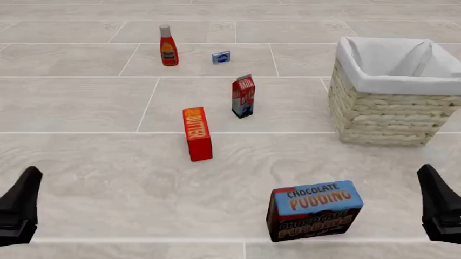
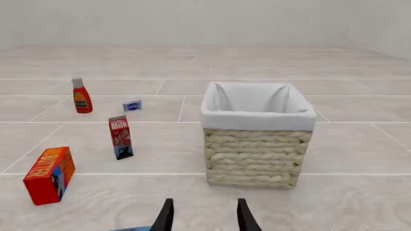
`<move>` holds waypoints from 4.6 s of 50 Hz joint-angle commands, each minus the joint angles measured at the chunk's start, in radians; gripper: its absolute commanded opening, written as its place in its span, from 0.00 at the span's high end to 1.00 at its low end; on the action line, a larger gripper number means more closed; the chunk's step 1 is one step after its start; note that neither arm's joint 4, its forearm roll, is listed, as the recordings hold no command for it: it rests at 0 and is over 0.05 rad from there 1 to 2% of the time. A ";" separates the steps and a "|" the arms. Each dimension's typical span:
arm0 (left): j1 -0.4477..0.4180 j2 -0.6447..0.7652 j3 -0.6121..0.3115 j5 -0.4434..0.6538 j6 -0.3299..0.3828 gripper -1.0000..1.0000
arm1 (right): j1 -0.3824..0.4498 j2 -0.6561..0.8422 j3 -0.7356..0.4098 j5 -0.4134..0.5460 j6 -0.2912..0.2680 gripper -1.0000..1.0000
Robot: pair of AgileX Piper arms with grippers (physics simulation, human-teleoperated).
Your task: Pick the milk and place it in the basket.
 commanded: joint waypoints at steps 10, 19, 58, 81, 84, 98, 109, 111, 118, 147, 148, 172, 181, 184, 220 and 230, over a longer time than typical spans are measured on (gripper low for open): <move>0.000 0.005 -0.003 -0.001 0.000 0.00 | 0.218 0.254 0.001 -0.146 -0.017 0.00; 0.000 0.005 -0.003 -0.001 0.000 0.00 | 0.372 0.632 -0.387 -0.097 0.012 0.00; 0.000 0.005 -0.003 -0.001 0.000 0.00 | 0.552 1.346 -1.255 0.299 -0.092 0.00; 0.000 0.005 -0.003 -0.001 0.000 0.00 | 0.499 1.709 -1.649 0.451 -0.127 0.00; 0.000 0.005 -0.003 -0.001 0.000 0.00 | 0.491 1.751 -1.688 0.460 -0.127 0.00; 0.000 0.005 -0.003 -0.001 0.000 0.00 | 0.460 1.917 -1.832 0.504 -0.151 0.00; 0.000 0.005 -0.003 -0.001 0.000 0.00 | 0.455 2.046 -1.905 0.506 -0.134 0.00; 0.000 0.005 -0.003 -0.001 0.000 0.00 | 0.455 2.055 -1.909 0.505 -0.133 0.00; 0.000 0.005 -0.003 -0.001 0.000 0.00 | 0.450 2.113 -1.969 0.528 -0.136 0.00; 0.000 0.005 -0.003 -0.001 0.000 0.00 | 0.415 2.294 -2.165 0.586 -0.149 0.00; 0.000 0.005 -0.003 -0.001 0.000 0.00 | 0.415 2.295 -2.166 0.587 -0.149 0.00; 0.000 0.005 -0.003 -0.001 0.000 0.00 | 0.405 2.405 -2.224 0.586 -0.124 0.00; 0.000 0.005 -0.003 -0.001 0.000 0.00 | 0.398 2.434 -2.237 0.587 -0.115 0.00; 0.000 0.005 -0.003 -0.001 0.000 0.00 | 0.399 2.439 -2.238 0.585 -0.110 0.00; 0.000 0.005 -0.003 -0.001 0.000 0.00 | 0.402 2.365 -2.157 0.543 -0.133 1.00; 0.000 0.005 -0.003 -0.001 0.000 0.00 | 0.389 2.254 -2.096 0.517 -0.158 1.00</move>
